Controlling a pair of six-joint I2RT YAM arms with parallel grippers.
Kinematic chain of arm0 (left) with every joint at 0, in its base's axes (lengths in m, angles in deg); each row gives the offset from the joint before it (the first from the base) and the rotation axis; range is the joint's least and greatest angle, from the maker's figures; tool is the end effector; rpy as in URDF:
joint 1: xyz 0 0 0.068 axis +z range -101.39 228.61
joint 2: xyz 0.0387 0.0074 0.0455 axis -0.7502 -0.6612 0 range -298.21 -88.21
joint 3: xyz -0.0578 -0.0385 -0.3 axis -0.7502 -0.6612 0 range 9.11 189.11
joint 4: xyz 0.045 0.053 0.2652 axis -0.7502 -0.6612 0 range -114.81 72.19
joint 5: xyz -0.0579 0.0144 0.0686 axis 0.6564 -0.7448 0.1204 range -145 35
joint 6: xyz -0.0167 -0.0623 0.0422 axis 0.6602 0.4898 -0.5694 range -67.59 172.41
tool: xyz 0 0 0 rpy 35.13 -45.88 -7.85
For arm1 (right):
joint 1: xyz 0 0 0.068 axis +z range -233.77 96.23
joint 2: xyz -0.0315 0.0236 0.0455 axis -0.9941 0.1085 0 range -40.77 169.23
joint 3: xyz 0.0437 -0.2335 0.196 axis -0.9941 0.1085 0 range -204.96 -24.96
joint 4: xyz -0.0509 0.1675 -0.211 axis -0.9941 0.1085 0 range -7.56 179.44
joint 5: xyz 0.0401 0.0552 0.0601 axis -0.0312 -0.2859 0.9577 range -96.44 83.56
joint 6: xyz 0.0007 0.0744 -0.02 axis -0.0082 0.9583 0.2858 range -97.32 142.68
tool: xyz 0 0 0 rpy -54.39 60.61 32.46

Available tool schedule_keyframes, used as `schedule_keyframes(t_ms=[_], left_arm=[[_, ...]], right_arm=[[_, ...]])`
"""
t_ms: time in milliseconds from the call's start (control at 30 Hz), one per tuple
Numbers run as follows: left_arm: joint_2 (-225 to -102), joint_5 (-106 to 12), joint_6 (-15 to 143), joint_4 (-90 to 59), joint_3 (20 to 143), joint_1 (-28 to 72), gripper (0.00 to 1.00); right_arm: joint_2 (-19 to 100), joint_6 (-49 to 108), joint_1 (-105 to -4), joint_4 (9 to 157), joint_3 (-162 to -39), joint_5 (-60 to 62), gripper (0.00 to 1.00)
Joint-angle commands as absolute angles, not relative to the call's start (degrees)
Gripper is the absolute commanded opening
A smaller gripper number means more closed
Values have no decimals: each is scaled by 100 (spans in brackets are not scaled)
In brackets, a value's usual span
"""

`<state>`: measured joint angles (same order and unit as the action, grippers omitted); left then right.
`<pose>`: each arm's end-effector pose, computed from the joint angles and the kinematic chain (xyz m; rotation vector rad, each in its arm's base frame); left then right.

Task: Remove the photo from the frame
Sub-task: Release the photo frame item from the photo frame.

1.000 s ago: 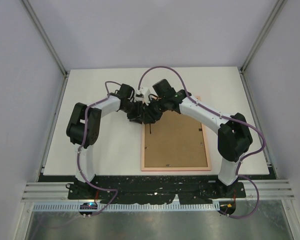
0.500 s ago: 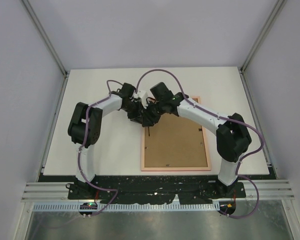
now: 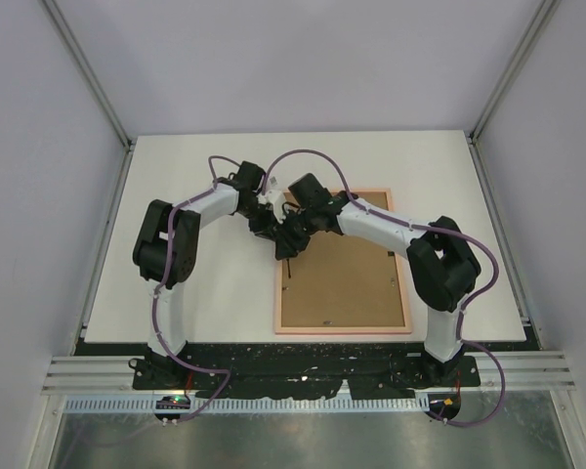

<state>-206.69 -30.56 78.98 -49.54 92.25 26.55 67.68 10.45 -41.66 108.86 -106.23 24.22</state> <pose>0.4168 -0.1982 0.1536 0.0130 2.8479 -0.7993 0.3113 0.3265 0.2287 -1.3557 2.1429 0.8831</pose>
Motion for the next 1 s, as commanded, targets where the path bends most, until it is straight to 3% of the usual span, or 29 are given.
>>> schedule_keyframes(t_ms=[0, 433, 967], left_arm=[[-20774, -3312, 7764, -5042, 9340, 2681, 21], [-20766, -3321, 7764, -5033, 9323, 2690, 20], [-20766, -3312, 7773, -5016, 9314, 2717, 20]], right_arm=[[6681, 1134, -4079, 10521, -10670, 2643, 8], [6620, 1055, -3886, 10310, -10485, 2547, 8], [6259, 1530, -3886, 9668, -9984, 1597, 8]])
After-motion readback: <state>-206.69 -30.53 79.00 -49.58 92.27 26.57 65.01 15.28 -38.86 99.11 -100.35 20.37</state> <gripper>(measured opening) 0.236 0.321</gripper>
